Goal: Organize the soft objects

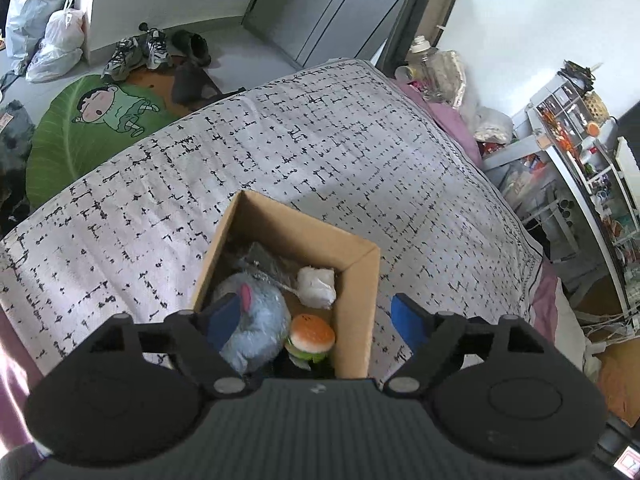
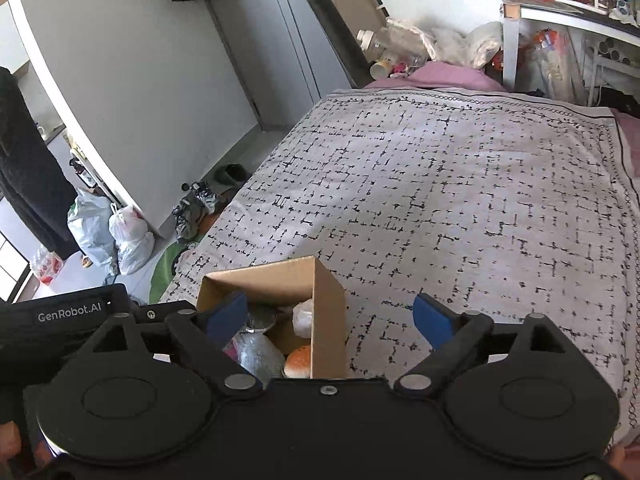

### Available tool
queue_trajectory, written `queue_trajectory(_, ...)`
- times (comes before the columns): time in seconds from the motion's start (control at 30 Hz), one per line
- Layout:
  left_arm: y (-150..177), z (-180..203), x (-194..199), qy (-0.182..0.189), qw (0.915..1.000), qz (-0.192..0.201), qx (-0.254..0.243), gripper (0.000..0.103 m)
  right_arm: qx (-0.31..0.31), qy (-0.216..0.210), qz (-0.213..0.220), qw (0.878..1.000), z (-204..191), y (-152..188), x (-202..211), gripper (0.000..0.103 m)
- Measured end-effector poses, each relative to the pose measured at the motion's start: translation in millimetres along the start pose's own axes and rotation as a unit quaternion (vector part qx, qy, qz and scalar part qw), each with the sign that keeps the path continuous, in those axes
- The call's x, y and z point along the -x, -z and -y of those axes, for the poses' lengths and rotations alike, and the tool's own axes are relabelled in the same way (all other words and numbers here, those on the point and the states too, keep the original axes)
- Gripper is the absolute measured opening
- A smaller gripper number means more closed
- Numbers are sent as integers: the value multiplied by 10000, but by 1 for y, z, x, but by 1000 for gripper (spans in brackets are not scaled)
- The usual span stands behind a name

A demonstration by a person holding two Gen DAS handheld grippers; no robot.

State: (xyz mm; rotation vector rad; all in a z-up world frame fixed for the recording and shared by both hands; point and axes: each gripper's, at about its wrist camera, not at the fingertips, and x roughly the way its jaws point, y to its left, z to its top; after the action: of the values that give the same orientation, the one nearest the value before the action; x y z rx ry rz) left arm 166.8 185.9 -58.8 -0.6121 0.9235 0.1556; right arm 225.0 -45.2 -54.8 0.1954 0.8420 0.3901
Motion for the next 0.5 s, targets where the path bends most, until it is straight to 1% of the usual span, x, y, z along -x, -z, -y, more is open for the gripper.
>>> queue_trajectory(0.2,13,9,17,27,9998,35,-168,82,-56,18,86,9999,6,9,22,98)
queue_trajectory(0.3,19,13,24,-4,9996,86,-252,82,-102,32,150,9998,10,12,32,103)
queue_trajectory(0.33,21,14,27,-23,9996,88,-270,83,-113,50,183,9998,12,13,36,103)
queue_trajectory(0.4,25,15,30,-35,9994,85,-320,90,-141,85,206,9997,16,14,42,103)
queue_trajectory(0.5,31,20,36,-40,9989,83,-454,91,-235,144,221,9994,23,18,51,103)
